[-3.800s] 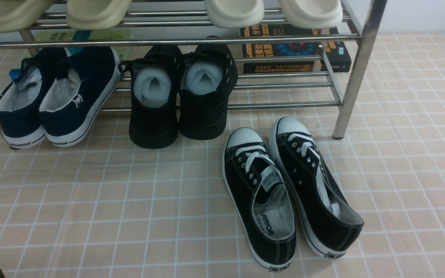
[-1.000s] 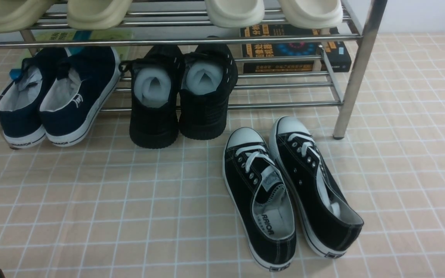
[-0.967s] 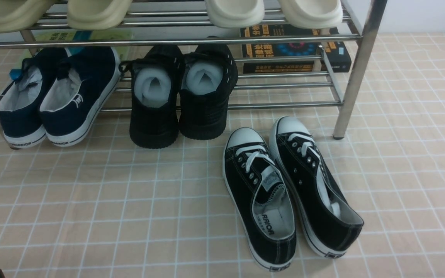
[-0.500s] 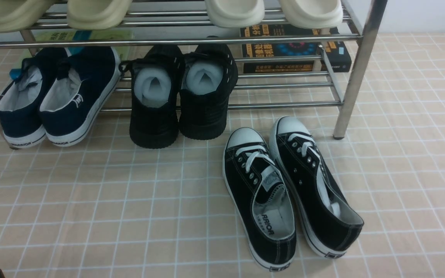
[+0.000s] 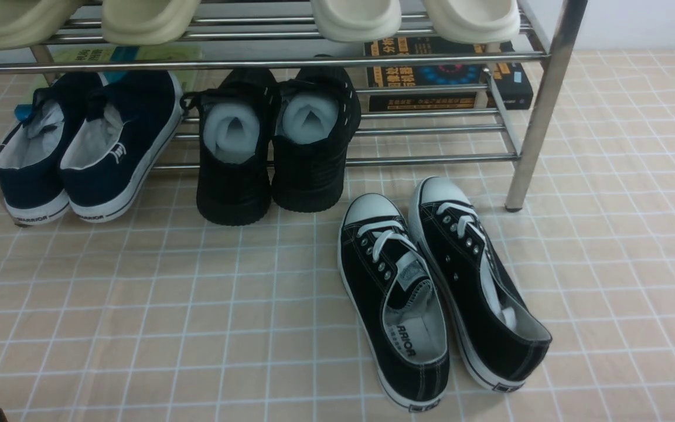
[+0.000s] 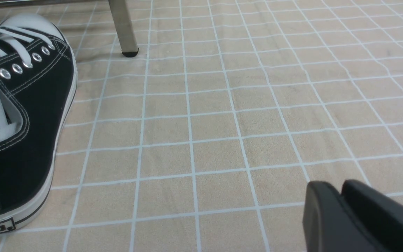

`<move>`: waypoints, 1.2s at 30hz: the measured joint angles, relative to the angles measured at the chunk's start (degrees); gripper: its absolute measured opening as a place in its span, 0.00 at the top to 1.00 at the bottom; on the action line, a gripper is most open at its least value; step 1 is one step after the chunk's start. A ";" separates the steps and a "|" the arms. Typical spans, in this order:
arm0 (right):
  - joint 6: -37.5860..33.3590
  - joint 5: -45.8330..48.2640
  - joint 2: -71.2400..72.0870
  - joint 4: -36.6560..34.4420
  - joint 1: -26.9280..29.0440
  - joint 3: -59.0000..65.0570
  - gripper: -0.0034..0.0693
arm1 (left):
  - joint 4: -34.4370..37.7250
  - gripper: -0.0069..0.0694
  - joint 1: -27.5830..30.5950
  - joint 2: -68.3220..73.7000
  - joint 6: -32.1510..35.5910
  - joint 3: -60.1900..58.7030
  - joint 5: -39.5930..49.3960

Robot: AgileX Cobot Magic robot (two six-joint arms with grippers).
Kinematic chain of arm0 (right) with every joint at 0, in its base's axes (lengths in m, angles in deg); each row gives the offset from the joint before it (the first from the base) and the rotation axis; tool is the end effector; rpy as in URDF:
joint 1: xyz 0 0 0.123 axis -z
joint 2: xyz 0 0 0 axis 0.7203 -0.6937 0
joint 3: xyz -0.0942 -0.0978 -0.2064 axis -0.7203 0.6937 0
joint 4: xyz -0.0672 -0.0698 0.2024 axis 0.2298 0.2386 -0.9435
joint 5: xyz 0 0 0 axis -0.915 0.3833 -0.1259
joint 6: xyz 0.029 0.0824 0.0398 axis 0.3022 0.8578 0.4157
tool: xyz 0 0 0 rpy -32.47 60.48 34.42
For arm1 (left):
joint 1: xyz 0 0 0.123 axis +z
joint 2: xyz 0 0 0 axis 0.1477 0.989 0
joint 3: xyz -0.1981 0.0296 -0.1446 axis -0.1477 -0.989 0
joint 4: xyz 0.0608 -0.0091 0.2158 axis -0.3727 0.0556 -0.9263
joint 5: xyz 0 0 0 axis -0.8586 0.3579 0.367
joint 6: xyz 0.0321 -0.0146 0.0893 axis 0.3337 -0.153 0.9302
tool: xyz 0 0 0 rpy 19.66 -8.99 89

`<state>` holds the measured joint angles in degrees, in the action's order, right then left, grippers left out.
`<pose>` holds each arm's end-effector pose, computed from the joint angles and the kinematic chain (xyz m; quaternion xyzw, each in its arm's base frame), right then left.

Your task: Take the shoes off the shelf from the light coffee tablecloth by hand.

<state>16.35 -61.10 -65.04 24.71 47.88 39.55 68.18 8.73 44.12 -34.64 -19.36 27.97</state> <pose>0.0674 -0.0036 0.1731 0.0538 0.8038 0.0113 0.5923 0.0675 0.0057 0.1713 -0.0412 0.8044 0.0072 0.5926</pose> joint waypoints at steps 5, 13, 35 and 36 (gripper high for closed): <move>0.00 0.00 0.00 0.00 0.00 0.00 0.82 | 0.00 0.60 0.00 0.00 0.00 0.00 0.00; 0.00 0.00 0.00 -0.13 0.00 0.00 0.81 | 0.00 0.60 0.00 0.00 0.00 0.00 0.00; 0.00 0.00 0.00 -0.13 0.00 0.00 0.78 | 0.00 0.60 0.00 0.00 0.00 0.00 0.00; 0.00 0.00 0.00 -0.13 0.00 0.00 0.78 | 0.00 0.60 0.00 0.00 0.00 0.00 0.00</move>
<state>16.35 -61.10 -65.04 24.58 47.88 39.55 68.18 8.73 44.12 -34.64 -19.36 27.97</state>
